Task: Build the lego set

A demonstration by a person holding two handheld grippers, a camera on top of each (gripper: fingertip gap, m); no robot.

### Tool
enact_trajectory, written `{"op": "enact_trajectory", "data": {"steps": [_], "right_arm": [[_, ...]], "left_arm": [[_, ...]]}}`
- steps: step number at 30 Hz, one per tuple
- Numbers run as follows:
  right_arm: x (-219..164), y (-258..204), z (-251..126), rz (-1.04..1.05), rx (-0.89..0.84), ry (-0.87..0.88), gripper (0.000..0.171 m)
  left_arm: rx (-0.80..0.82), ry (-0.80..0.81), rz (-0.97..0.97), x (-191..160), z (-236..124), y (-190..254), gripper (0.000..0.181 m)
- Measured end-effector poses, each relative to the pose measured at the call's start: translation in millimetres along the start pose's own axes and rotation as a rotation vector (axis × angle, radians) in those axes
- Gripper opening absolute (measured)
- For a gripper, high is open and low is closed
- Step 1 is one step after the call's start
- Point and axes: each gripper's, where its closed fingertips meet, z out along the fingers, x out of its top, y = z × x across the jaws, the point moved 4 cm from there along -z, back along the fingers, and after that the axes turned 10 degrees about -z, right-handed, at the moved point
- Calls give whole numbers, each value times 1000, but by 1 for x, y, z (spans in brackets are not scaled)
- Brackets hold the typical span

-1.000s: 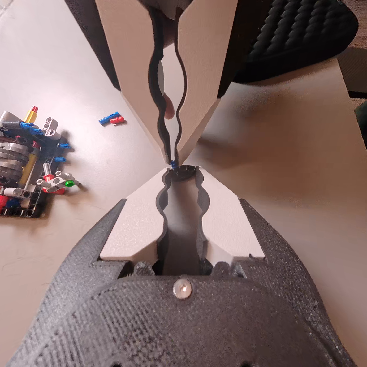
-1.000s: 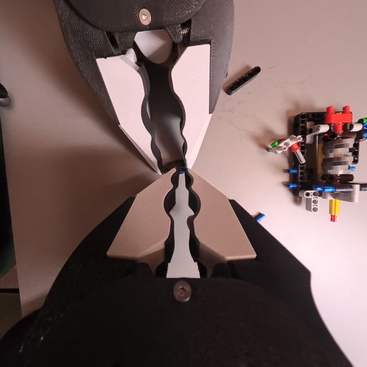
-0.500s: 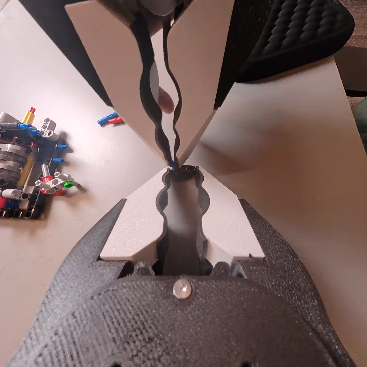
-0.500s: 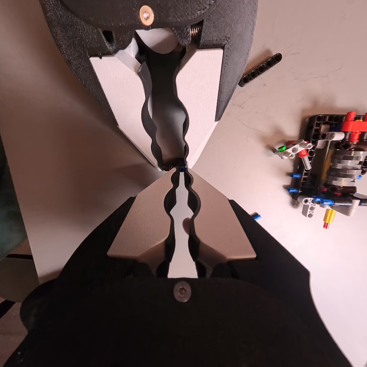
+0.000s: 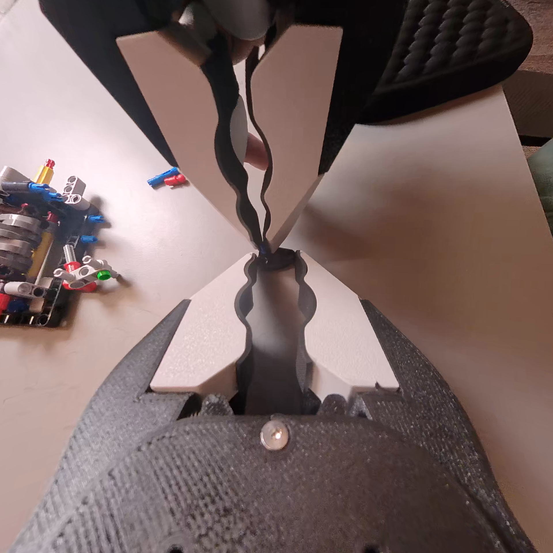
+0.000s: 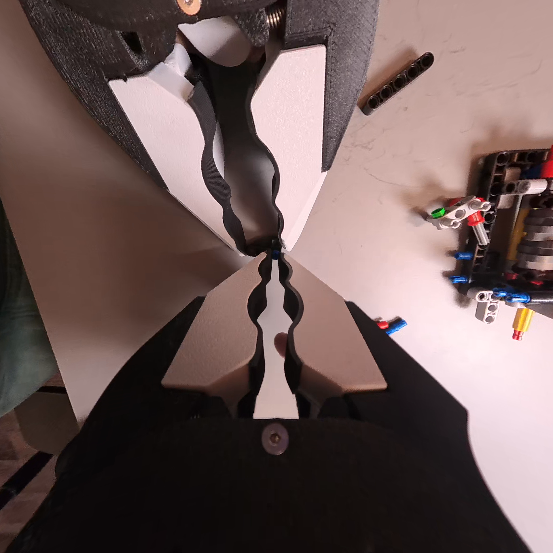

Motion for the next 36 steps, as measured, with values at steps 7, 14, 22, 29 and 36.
{"op": "enact_trajectory", "data": {"steps": [7, 14, 22, 29, 36], "right_arm": [[-5, -3, -9, 74, -43, 144, 22], [-34, -9, -31, 191, -253, 350, 23], [-69, -2, -22, 308, -410, 337, 22], [-68, 9, -13, 239, -329, 250, 24], [-64, 12, -11, 188, -231, 234, 13]], "left_arm": [[1, 0, -10, 0, -1, -1, 23], [16, 2, -45, -1, -2, -5, 25], [43, 17, -99, -3, -10, -11, 30], [75, 73, -152, -3, -34, -25, 32], [45, 56, -47, -5, -29, -22, 43]]}}
